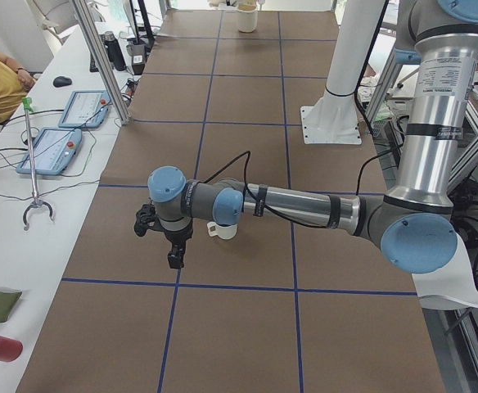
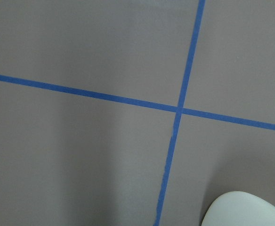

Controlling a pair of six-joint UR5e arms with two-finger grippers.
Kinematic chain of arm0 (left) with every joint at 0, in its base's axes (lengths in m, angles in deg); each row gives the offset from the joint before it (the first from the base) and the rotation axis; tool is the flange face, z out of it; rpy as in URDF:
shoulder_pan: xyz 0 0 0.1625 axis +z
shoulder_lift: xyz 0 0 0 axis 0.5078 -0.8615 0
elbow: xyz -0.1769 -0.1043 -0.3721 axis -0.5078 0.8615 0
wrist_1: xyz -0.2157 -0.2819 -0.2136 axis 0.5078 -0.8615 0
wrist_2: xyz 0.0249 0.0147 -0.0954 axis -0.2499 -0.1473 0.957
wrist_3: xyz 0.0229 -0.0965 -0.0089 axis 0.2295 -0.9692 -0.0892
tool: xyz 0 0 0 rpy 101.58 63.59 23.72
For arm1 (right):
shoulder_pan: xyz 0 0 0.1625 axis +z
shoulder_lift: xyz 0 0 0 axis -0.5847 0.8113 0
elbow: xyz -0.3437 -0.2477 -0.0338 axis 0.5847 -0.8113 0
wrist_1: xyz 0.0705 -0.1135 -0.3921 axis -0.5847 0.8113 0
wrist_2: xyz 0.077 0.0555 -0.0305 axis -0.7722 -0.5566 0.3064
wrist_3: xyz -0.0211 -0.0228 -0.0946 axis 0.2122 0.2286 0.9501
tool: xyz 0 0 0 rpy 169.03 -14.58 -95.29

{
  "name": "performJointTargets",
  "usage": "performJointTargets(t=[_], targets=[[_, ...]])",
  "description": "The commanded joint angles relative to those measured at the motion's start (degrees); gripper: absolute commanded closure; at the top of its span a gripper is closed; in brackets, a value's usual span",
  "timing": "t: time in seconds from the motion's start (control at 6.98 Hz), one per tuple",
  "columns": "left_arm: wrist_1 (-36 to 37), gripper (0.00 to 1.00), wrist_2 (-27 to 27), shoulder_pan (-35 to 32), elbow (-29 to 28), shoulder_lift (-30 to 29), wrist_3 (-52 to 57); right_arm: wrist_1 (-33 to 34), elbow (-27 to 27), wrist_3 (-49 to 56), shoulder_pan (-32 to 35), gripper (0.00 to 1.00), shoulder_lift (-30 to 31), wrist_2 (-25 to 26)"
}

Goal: Left arm hands cup to right arm to dump lemon

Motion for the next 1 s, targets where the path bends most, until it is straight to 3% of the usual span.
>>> performJointTargets(t=[0.0, 0.14, 0.86], targets=[[0.01, 0.00, 0.23, 0.00, -0.14, 0.34, 0.12, -7.06, 0.08, -2.17, 0.00, 0.00, 3.90, -0.48], [0.11, 0.00, 0.14, -0.09, 0.04, 0.68, 0.03, -7.25, 0.61, -2.18, 0.26, 0.00, 5.46, -2.84], [-0.33, 0.00, -0.39, -0.26, -0.31, 0.51, -0.24, -7.34, -1.40, -2.18, 0.70, 0.00, 5.75, -2.68]])
